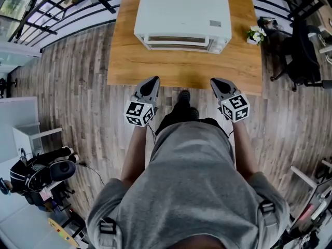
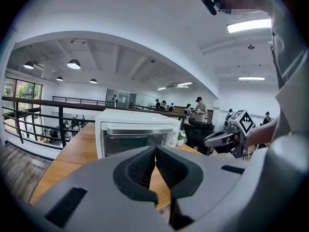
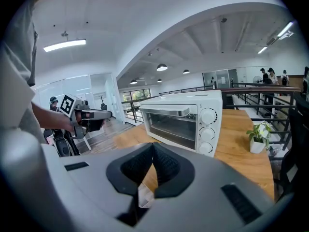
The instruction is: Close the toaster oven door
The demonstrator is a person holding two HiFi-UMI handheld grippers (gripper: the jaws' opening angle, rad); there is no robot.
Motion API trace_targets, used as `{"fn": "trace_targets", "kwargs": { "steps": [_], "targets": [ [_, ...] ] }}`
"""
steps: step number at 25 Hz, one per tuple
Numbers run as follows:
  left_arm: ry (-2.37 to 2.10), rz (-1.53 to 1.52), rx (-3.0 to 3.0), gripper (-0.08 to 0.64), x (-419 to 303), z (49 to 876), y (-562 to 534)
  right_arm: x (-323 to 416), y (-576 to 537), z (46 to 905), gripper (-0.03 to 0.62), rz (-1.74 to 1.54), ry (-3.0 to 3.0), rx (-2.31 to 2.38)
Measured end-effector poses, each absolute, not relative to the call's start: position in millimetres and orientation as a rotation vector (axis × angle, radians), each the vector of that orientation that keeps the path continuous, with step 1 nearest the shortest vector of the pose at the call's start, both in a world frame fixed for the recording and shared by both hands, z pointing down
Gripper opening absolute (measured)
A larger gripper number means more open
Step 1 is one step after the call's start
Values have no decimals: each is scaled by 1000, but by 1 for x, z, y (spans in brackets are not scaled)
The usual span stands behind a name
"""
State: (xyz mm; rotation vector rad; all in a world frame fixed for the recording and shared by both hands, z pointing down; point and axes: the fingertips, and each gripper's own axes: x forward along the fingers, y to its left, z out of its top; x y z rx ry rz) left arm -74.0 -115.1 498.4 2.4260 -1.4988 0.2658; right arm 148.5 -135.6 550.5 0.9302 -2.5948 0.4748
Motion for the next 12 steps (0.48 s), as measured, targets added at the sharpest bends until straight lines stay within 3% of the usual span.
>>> {"fn": "trace_targets", "kwargs": {
  "steps": [12],
  "targets": [
    [-1514, 256, 2413, 23, -68, 498, -104, 154, -137, 547, 5, 463, -2614, 925]
  ]
}}
